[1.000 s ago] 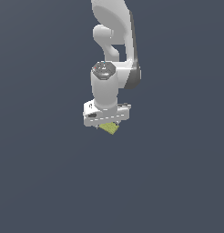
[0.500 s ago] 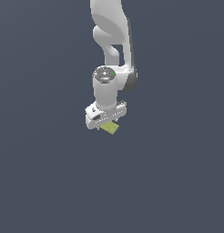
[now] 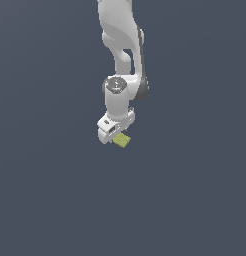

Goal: Pick up the object and move it to a goal position.

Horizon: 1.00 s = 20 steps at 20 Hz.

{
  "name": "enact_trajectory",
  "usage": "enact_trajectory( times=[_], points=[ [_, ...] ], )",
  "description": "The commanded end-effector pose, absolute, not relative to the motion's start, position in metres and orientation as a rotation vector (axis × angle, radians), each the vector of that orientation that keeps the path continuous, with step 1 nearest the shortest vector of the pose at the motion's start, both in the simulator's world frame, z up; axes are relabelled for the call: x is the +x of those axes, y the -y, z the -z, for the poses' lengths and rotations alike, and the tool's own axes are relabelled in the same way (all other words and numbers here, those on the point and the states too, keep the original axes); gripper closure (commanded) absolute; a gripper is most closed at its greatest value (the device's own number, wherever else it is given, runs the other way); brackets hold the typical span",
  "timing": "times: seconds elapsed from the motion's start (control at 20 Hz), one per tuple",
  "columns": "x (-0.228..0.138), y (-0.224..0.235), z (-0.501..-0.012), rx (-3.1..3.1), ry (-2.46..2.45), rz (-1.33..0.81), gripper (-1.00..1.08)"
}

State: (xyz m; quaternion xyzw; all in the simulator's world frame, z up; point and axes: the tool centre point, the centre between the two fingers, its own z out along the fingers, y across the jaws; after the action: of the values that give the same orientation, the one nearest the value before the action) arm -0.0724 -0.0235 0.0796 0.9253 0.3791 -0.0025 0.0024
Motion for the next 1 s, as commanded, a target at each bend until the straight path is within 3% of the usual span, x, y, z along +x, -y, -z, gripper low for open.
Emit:
enact_trajectory(
  times=[0.0,0.95],
  points=[
    [-0.079,0.023,-0.074,2.864,-1.282,0.006,-0.92],
    [-0.097,0.020,-0.058,2.754,-1.512,0.001,-0.92]
  ],
)
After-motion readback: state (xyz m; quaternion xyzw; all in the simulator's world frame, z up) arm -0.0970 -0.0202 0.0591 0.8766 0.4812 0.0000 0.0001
